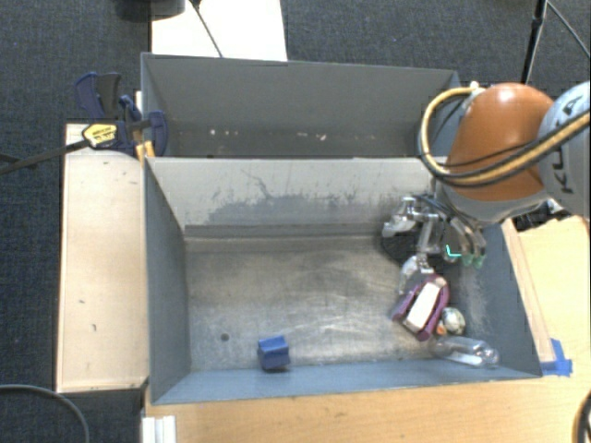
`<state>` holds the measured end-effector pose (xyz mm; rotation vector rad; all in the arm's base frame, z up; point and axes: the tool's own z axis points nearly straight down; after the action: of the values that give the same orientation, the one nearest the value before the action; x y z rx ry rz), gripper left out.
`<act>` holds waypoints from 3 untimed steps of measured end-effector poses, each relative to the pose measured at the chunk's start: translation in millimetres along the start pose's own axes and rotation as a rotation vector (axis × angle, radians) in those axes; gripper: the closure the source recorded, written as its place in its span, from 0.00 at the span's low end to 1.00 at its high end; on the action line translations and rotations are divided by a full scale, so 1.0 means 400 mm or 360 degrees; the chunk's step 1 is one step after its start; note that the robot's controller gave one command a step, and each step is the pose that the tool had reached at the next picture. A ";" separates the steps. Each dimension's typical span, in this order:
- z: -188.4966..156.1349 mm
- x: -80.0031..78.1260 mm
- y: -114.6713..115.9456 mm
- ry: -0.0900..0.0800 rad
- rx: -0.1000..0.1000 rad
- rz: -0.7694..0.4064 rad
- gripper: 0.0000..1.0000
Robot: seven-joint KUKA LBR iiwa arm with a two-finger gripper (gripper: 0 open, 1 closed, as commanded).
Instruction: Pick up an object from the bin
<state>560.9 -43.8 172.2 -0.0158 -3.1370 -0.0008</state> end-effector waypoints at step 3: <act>0.223 -0.065 -0.201 -0.0019 -0.0004 0.0523 1.00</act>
Offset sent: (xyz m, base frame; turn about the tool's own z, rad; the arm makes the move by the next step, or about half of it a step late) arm 0.0020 -0.0722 -0.0452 0.2164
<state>585.8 -124.3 82.8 -0.5311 -3.1041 -0.0038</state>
